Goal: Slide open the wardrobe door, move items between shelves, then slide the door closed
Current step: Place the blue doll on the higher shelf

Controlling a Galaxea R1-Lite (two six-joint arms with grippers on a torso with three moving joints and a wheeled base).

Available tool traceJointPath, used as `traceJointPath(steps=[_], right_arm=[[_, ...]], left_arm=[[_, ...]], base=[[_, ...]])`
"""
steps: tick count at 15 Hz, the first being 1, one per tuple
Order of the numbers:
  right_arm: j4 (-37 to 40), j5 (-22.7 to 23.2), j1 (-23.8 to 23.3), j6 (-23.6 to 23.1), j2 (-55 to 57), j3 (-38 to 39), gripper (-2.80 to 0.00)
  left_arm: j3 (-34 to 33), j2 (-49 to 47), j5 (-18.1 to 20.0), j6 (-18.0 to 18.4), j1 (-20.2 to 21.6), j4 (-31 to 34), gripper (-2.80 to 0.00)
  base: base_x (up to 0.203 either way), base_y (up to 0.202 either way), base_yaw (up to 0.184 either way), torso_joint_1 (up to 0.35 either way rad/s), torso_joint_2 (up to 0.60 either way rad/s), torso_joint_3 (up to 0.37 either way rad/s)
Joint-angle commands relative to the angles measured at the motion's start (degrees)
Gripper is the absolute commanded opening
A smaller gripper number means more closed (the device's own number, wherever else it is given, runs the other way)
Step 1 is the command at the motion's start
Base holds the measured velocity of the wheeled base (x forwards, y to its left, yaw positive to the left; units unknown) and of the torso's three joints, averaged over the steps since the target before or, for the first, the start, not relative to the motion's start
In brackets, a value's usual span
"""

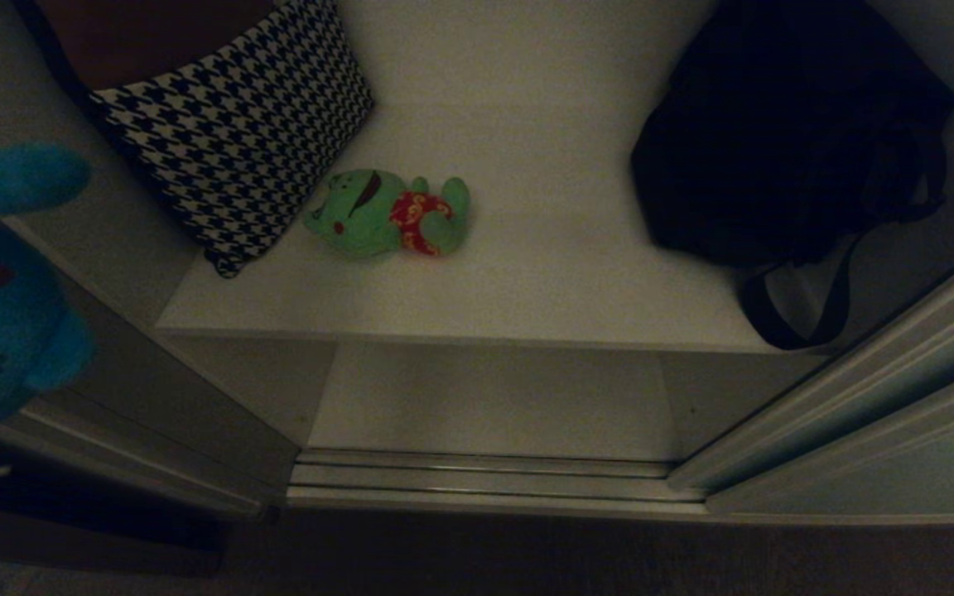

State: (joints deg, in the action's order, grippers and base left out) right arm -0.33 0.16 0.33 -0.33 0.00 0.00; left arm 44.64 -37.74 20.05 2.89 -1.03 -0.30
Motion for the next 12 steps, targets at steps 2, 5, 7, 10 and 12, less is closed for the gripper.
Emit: traceJointPath(steps=[2, 5, 7, 10, 12], right_arm=[[-0.02, 0.02, 0.02, -0.02, -0.18, 0.0, -2.8], [-0.02, 0.02, 0.02, -0.02, -0.18, 0.0, -2.8], [-0.02, 0.02, 0.02, -0.02, -0.18, 0.0, -2.8], [-0.02, 0.02, 0.02, -0.02, -0.18, 0.0, -2.8], [-0.02, 0.02, 0.02, -0.02, -0.18, 0.0, -2.8]], left_arm=[[12.63, -23.63, 4.07, -0.06, -3.63, -0.89, -2.8], [26.77, -40.66, 6.16, -1.11, -9.27, -1.49, -2.8], [38.45, -50.52, 5.93, -4.4, -13.18, -1.13, -2.8], [52.01, -64.2, 0.82, -10.04, -18.72, -0.69, -2.8], [58.49, -71.8, -4.38, -12.43, -22.06, -0.81, -2.8]], base=[[0.0, 0.0, 0.0, 0.0, 0.0, 0.0], [0.0, 0.0, 0.0, 0.0, 0.0, 0.0], [0.0, 0.0, 0.0, 0.0, 0.0, 0.0], [0.0, 0.0, 0.0, 0.0, 0.0, 0.0], [0.0, 0.0, 0.0, 0.0, 0.0, 0.0]])
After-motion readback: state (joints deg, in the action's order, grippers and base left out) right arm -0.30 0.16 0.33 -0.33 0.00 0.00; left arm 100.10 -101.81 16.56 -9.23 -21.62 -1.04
